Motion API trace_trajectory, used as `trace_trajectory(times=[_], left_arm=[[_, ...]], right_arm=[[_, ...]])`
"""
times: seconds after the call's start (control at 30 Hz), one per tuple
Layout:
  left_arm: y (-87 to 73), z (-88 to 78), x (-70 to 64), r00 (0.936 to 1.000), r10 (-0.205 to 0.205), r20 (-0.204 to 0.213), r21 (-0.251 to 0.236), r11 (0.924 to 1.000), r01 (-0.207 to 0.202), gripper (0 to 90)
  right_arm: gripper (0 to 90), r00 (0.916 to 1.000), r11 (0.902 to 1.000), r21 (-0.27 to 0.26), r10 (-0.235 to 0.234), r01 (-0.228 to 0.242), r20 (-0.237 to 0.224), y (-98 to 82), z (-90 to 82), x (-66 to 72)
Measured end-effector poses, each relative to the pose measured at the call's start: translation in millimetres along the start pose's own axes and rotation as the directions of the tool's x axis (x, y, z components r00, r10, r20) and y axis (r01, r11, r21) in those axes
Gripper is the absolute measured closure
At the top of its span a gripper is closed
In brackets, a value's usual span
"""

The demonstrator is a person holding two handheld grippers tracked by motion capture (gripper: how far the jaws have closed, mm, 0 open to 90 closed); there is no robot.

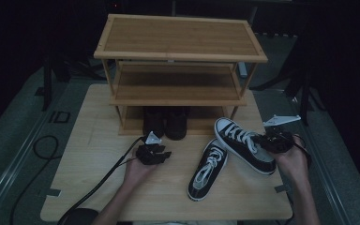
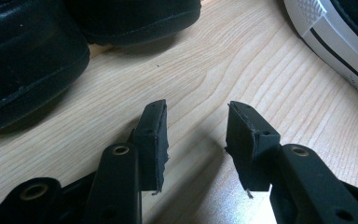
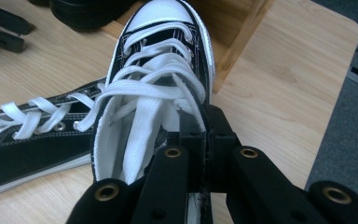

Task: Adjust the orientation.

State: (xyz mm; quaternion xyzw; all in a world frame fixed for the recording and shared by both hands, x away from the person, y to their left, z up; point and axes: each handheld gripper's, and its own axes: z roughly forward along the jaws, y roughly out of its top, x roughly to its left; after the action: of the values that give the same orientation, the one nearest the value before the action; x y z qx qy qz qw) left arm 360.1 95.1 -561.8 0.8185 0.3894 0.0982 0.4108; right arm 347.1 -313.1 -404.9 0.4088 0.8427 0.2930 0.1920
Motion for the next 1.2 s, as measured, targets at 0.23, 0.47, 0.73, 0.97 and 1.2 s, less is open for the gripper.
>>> trace_trajectory(times=[0.23, 0.47, 0.73, 0.97, 1.2], left_arm=[[0.0, 0.2, -0.4, 1.0000, 0.002, -0.002, -0.001, 1.0000, -0.002, 58.7], [0.1, 0.3, -0.3, 1.0000, 0.001, 0.000, -0.001, 1.0000, -0.001, 58.7], [0.2, 0.3, 0.1, 1.0000, -0.001, 0.004, -0.001, 1.0000, 0.001, 58.7], [0.3, 0.6, -0.2, 1.0000, -0.002, 0.004, -0.002, 1.0000, 0.002, 58.7], [0.4, 0.6, 0.1, 1.0000, -0.001, 0.004, -0.002, 1.0000, 0.001, 58.8]], right_arm=[[88.3, 0.9990, 0.9994, -0.013, -0.034, 0.033, -0.028, 10.7, 2.5, 4.9], [88.3, 0.9957, 0.9970, -0.018, -0.076, 0.076, -0.053, 22.4, 5.3, 9.8], [88.3, 0.9870, 0.9915, -0.042, -0.126, 0.123, -0.100, 34.7, 3.9, 11.2], [88.3, 0.9787, 0.9852, -0.056, -0.168, 0.162, -0.118, 48.3, 1.1, 15.6], [88.3, 0.9682, 0.9794, -0.082, -0.196, 0.185, -0.156, 60.0, 0.6, 21.9]])
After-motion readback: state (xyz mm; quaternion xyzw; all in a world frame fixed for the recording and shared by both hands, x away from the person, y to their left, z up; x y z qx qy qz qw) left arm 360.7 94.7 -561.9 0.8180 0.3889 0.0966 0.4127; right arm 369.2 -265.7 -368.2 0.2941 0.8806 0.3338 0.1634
